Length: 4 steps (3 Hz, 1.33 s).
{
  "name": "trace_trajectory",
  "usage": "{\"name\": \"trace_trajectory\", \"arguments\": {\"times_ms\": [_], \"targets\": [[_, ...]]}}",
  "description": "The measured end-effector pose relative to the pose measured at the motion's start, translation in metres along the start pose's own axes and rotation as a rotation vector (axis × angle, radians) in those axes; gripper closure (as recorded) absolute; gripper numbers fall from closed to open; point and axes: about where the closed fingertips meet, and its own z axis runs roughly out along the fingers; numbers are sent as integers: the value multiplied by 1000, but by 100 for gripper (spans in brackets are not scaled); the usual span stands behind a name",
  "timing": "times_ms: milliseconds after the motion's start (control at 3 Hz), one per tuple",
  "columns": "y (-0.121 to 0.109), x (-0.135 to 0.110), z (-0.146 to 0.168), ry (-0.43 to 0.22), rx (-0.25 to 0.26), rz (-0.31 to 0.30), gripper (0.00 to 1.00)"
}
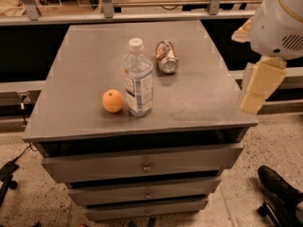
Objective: Pick blue plastic bottle
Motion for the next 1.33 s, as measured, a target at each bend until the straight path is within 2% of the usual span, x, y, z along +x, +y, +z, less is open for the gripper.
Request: {"name": "trace_trajectory", "arguments": {"times_ms": [333,667,1000,1333], "targets": [[8,-74,18,-77,-41,-105,0],[13,-102,23,-102,-55,-152,0],[13,-102,23,-102,-55,-152,0],[8,-108,24,-156,-69,-157,0]]}}
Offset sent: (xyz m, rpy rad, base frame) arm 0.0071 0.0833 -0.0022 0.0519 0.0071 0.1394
